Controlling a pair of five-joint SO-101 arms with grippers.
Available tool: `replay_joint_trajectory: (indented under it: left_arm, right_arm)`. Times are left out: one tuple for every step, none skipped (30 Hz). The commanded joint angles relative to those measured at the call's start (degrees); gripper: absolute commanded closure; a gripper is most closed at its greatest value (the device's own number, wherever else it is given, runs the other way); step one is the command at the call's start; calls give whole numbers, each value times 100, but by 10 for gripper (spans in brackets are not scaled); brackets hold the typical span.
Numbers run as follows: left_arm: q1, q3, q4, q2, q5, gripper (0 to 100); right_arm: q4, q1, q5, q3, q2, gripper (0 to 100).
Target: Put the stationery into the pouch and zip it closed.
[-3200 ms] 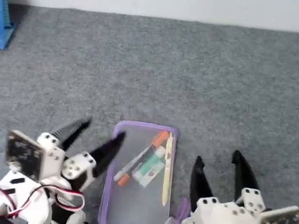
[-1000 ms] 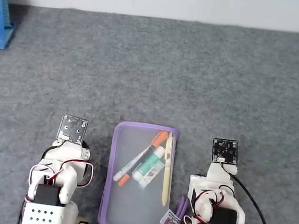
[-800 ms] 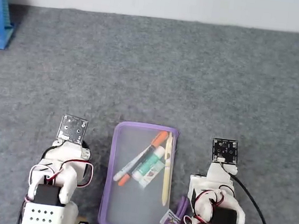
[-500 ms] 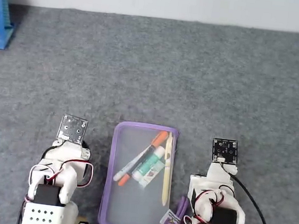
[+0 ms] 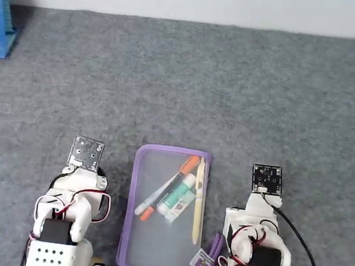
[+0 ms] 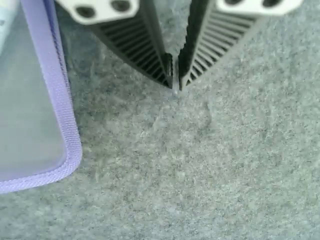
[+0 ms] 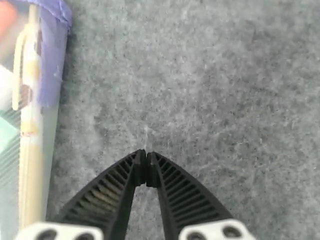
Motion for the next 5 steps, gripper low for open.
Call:
replay_joint_trajectory:
  left_arm:
    - [-26,-75,44,-35,-44,979]
    - [-26,-75,44,-35,-44,979]
    - [-26,-75,44,-35,-44,979]
    - [-26,-75,44,-35,-44,979]
    - [-26,-75,44,-35,-44,979]
  right_arm:
    - [31,40,62,97,-101,987]
    - [31,40,62,97,-101,987]
    - [31,40,62,97,-101,987]
    - [31,40,62,97,-101,987]
    - [31,40,62,97,-101,987]
